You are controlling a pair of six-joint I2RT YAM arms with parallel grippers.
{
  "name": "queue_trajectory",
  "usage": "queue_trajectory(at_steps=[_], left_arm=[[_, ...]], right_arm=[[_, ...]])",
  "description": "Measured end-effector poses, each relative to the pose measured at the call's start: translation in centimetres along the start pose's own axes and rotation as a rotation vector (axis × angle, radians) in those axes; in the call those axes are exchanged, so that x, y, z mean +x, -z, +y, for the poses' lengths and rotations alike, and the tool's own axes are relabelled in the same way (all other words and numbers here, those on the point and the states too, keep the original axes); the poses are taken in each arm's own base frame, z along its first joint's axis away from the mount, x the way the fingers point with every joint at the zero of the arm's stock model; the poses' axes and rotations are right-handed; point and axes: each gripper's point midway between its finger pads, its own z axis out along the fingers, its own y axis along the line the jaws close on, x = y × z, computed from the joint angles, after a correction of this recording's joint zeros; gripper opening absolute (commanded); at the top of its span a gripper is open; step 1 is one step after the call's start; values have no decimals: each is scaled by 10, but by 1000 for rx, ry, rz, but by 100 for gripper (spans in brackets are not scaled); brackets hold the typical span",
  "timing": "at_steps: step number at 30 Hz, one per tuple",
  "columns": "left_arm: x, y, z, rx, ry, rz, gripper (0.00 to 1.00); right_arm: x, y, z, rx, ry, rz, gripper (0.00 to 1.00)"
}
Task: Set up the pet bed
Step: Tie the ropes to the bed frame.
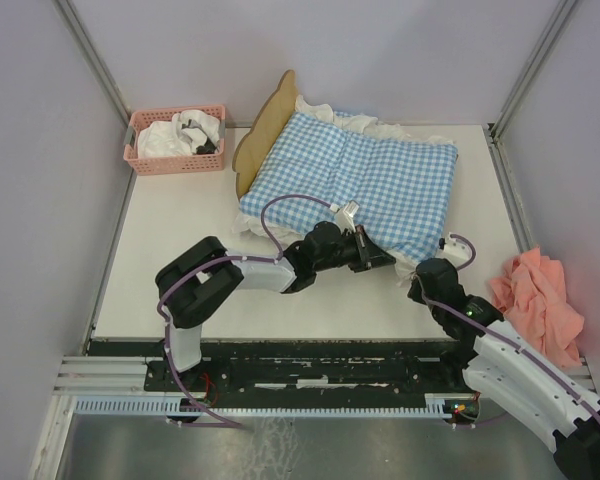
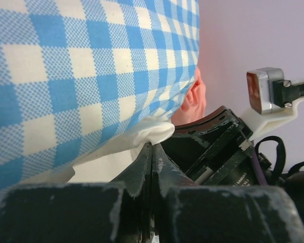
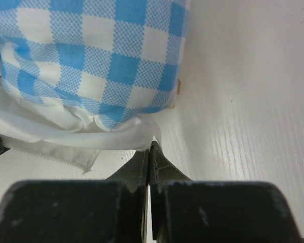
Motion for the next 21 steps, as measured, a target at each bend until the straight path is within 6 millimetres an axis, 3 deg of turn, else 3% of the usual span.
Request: queue_trajectory(at_steps=[21], left_arm=[[-17,8,-20,47,29,-54,6]], right_arm=[[-8,-5,-3,14,84,-34,2]])
